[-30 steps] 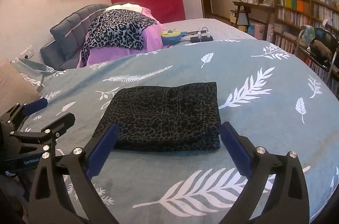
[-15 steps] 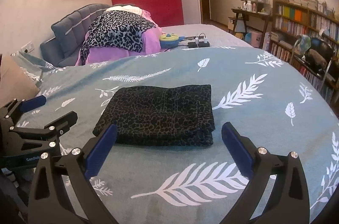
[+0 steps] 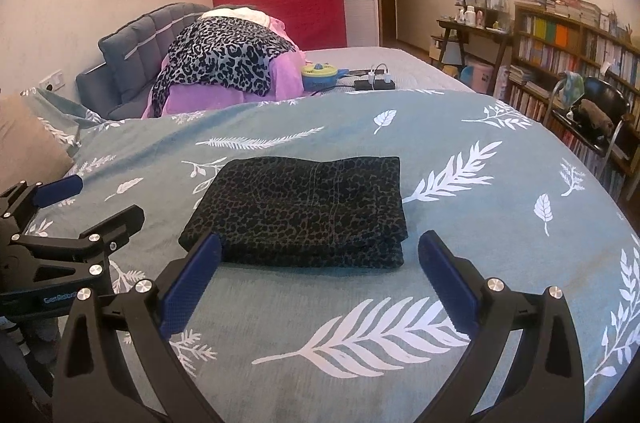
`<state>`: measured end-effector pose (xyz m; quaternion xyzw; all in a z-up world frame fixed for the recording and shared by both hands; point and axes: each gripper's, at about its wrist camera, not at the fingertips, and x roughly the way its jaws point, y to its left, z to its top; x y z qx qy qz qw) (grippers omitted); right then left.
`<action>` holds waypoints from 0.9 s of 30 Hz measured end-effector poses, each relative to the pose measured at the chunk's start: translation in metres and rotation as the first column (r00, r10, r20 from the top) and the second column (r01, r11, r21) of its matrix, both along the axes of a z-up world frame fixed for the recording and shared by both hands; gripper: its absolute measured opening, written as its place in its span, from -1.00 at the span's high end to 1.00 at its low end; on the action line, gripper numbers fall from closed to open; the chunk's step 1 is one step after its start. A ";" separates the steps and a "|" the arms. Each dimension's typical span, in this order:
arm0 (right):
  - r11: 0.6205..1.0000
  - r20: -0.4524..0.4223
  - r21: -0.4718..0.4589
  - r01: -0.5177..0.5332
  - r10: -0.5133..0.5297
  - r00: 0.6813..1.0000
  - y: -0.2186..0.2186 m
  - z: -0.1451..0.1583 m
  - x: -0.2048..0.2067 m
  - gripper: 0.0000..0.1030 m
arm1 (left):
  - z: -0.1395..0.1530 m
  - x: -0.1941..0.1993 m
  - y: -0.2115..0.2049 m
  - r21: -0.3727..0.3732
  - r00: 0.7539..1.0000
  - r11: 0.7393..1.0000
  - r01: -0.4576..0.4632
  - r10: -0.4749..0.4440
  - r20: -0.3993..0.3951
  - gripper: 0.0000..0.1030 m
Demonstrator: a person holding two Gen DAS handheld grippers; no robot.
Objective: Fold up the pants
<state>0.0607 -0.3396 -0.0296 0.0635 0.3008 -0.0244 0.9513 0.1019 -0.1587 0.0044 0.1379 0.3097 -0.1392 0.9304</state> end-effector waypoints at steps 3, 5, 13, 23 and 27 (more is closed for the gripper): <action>1.000 -0.007 -0.001 0.002 -0.002 1.000 0.001 -0.001 -0.001 -0.95 | 0.000 -0.004 0.002 -0.001 1.000 1.000 -0.009 0.009 0.004 -0.91; 1.000 -0.007 -0.002 0.000 0.000 1.000 0.002 -0.001 -0.001 -0.95 | 0.000 -0.005 0.003 -0.004 1.000 1.000 -0.010 0.010 -0.002 -0.91; 1.000 0.002 -0.017 -0.010 0.010 1.000 0.008 0.001 -0.002 -0.95 | -0.001 -0.009 0.007 0.001 1.000 1.000 -0.016 0.016 -0.007 -0.91; 1.000 -0.001 -0.018 -0.007 0.007 1.000 0.012 0.003 -0.005 -0.95 | -0.004 -0.014 0.009 -0.009 1.000 1.000 -0.010 0.010 -0.016 -0.91; 1.000 -0.009 -0.016 -0.007 0.007 1.000 0.013 0.001 -0.006 -0.95 | -0.004 -0.014 0.010 -0.020 0.999 1.000 -0.008 0.007 -0.031 -0.91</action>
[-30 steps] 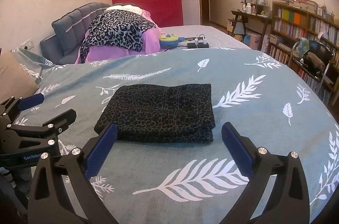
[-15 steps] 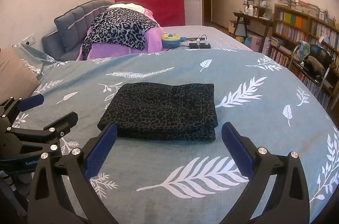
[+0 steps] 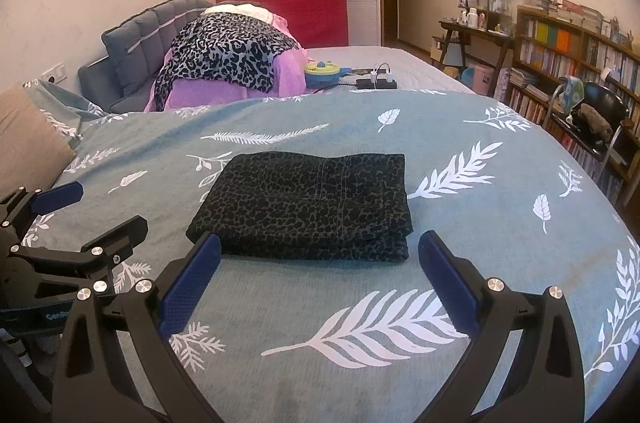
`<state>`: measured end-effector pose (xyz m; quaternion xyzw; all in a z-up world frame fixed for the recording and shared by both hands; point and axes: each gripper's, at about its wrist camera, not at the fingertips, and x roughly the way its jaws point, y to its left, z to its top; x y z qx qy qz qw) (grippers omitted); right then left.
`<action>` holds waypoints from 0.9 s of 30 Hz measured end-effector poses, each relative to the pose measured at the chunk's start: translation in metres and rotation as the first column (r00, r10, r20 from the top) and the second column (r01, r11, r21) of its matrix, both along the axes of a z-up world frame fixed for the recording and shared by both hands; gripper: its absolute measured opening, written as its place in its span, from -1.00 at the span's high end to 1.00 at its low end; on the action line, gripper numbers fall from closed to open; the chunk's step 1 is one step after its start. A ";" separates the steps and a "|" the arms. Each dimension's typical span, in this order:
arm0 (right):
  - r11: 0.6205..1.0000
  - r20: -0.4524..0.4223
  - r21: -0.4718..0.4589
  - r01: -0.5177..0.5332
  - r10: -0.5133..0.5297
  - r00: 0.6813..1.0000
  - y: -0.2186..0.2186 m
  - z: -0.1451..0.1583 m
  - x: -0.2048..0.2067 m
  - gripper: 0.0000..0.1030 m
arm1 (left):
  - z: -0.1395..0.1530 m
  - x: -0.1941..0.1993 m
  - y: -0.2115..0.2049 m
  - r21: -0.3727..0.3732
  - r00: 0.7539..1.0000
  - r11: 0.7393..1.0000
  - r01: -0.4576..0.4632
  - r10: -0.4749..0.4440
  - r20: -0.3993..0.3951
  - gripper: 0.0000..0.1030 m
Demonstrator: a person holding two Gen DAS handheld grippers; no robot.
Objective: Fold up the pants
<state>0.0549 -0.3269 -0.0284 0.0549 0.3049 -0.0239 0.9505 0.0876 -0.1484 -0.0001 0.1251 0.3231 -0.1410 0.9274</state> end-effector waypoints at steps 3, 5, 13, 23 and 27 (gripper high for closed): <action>1.000 -0.009 0.003 -0.001 0.001 1.000 0.000 -0.002 -0.002 -0.95 | -0.001 0.000 0.000 0.001 1.000 1.000 -0.003 0.003 -0.001 -0.91; 1.000 -0.009 0.005 -0.002 0.002 1.000 0.000 -0.003 -0.003 -0.95 | -0.001 0.000 0.000 0.002 1.000 1.000 -0.004 0.004 -0.001 -0.91; 1.000 -0.012 0.010 0.005 -0.005 1.000 -0.002 -0.004 -0.004 -0.95 | -0.003 -0.001 -0.001 0.011 1.000 1.000 -0.001 0.001 0.001 -0.91; 1.000 -0.012 0.010 0.004 -0.004 1.000 -0.002 -0.005 -0.004 -0.95 | -0.004 -0.001 -0.004 0.018 1.000 1.000 0.008 -0.008 0.000 -0.91; 1.000 -0.015 0.011 0.005 -0.005 1.000 -0.003 -0.005 -0.004 -0.95 | -0.005 -0.001 -0.005 0.021 1.000 1.000 0.011 -0.011 -0.002 -0.91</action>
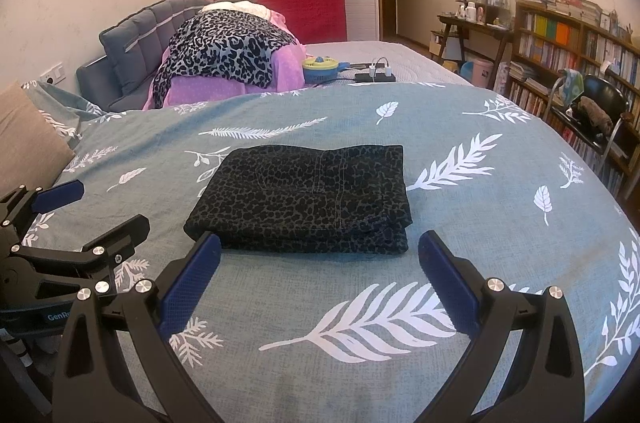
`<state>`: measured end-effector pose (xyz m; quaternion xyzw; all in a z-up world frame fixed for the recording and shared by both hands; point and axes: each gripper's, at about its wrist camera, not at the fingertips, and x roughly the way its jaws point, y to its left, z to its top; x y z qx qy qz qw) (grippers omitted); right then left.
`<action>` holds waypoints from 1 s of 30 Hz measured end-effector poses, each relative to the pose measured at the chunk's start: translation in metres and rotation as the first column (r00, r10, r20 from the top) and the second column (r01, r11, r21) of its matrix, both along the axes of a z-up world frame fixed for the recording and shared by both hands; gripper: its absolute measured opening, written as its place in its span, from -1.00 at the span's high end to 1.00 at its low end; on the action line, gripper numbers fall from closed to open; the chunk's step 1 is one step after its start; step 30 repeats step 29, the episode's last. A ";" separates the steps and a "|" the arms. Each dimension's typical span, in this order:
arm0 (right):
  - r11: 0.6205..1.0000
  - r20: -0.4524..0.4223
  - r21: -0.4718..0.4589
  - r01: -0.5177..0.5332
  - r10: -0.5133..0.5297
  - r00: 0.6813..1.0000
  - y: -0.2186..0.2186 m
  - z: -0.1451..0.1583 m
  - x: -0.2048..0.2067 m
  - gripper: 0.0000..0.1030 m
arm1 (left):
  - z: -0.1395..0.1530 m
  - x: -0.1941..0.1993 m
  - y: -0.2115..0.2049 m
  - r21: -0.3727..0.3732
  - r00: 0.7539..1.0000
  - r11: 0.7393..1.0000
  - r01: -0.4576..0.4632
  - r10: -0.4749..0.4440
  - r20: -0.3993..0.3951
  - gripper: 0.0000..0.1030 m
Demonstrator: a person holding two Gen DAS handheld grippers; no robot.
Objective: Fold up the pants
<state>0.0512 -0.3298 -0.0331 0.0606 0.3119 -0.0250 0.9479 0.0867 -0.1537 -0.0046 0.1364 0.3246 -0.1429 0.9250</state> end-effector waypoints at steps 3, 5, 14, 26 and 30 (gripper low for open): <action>1.000 0.000 0.001 0.001 -0.001 1.000 0.000 0.000 0.000 -0.95 | -0.001 0.000 -0.002 0.006 1.000 1.000 0.004 -0.004 -0.001 -0.91; 1.000 0.000 0.000 0.000 0.000 1.000 0.000 0.000 0.000 -0.95 | -0.002 0.000 -0.004 0.009 1.000 1.000 0.005 -0.005 0.000 -0.91; 1.000 -0.002 0.003 0.002 -0.002 1.000 -0.002 -0.001 -0.001 -0.95 | -0.003 0.000 -0.005 0.011 1.000 1.000 0.009 -0.009 0.003 -0.91; 1.000 -0.046 0.025 0.012 -0.011 0.999 -0.006 -0.020 0.007 -0.95 | -0.024 0.016 0.002 -0.013 0.996 1.000 -0.001 0.000 -0.090 -0.91; 0.999 -0.091 0.032 0.030 -0.027 0.995 -0.011 -0.039 0.013 -0.95 | -0.054 0.031 0.013 0.018 0.985 0.999 -0.041 0.044 -0.167 -0.91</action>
